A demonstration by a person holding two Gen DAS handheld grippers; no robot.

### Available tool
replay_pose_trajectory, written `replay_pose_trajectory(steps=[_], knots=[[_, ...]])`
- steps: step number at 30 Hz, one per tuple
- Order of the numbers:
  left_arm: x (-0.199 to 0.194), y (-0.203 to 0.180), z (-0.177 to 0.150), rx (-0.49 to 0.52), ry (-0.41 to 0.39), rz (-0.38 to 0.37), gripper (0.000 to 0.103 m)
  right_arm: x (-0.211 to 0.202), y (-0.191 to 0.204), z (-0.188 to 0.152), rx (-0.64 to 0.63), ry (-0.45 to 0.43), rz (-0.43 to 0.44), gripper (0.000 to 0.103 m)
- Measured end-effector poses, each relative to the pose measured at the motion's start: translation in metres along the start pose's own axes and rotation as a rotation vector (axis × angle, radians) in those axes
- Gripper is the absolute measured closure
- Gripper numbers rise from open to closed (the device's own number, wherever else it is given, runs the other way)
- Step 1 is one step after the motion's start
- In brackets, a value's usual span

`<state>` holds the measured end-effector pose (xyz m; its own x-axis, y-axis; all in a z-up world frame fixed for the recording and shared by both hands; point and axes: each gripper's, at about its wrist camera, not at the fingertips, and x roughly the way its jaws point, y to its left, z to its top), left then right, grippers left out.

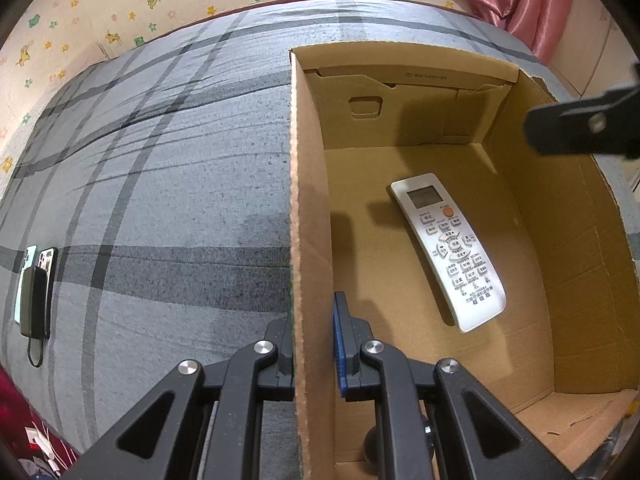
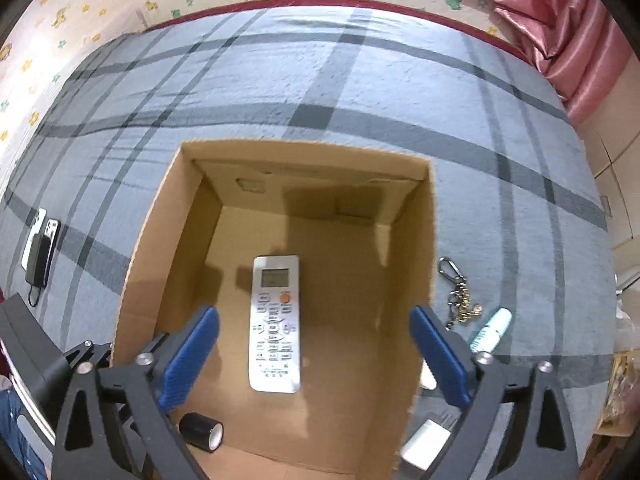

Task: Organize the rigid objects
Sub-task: 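Move the right gripper out of the box toward the light-blue bottle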

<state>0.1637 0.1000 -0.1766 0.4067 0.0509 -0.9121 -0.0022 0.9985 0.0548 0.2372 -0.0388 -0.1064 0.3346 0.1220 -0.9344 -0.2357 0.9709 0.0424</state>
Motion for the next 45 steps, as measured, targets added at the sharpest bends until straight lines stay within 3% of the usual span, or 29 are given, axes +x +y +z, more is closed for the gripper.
replay_pose_trajectory(steps=[20, 30, 45], knots=[[0.001, 0.002, 0.0, -0.004, 0.003, -0.01, 0.09, -0.031, -0.126, -0.018, 0.161, -0.02, -0.081, 0.0], [0.001, 0.0, 0.0, 0.003, 0.005, 0.0, 0.09, -0.009, -0.169, -0.035, 0.231, 0.021, -0.098, 0.0], [0.001, -0.001, -0.001, 0.0, 0.006, 0.001, 0.09, 0.043, -0.189, -0.046, 0.263, 0.073, -0.092, 0.0]])
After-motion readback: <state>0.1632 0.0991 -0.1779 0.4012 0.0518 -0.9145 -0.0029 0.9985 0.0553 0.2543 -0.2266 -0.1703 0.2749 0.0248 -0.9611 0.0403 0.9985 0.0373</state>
